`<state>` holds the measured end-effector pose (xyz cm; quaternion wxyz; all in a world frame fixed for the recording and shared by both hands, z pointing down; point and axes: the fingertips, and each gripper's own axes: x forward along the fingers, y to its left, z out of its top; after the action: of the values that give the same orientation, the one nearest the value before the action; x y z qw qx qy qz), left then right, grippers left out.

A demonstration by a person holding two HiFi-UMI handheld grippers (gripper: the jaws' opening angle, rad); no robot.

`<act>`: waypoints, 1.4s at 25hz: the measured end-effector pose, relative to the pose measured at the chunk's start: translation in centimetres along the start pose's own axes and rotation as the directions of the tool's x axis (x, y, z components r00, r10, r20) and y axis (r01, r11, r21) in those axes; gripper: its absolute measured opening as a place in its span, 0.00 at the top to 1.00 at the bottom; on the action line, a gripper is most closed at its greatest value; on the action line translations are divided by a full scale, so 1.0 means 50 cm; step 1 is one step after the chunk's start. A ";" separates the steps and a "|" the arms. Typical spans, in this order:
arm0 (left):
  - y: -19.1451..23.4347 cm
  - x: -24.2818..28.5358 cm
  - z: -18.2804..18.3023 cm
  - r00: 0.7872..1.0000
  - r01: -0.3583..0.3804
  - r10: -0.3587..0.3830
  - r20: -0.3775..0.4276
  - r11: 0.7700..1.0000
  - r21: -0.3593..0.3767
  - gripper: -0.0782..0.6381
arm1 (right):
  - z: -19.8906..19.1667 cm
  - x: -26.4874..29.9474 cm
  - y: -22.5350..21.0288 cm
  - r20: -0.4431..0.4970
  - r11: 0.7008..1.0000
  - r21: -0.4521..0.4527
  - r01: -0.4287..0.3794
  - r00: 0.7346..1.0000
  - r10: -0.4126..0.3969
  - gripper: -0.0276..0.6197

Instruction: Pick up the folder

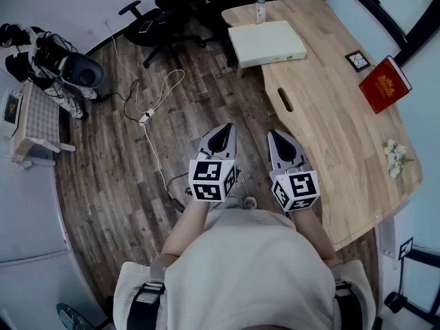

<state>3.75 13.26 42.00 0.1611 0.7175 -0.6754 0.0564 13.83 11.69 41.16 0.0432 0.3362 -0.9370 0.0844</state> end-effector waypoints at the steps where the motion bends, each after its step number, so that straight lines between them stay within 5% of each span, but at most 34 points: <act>1: 0.003 -0.002 -0.004 1.000 -0.017 0.017 -0.003 1.000 0.001 0.86 | -0.001 -0.002 0.001 -0.002 1.000 -0.007 -0.007 1.000 0.007 0.93; 20: 0.011 -0.040 -0.039 0.996 -0.088 0.087 -0.010 0.994 -0.061 0.86 | -0.009 -0.021 0.040 -0.021 0.992 -0.025 -0.121 0.992 0.121 0.93; 35: -0.004 -0.054 -0.048 0.994 -0.104 0.103 -0.018 0.992 -0.072 0.86 | -0.009 -0.025 0.037 -0.022 0.991 -0.011 -0.134 0.991 0.134 0.93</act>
<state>4.06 16.58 43.43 0.1887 0.6746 -0.7122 0.0451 13.64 13.97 41.19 0.0494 0.2715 -0.9574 0.0849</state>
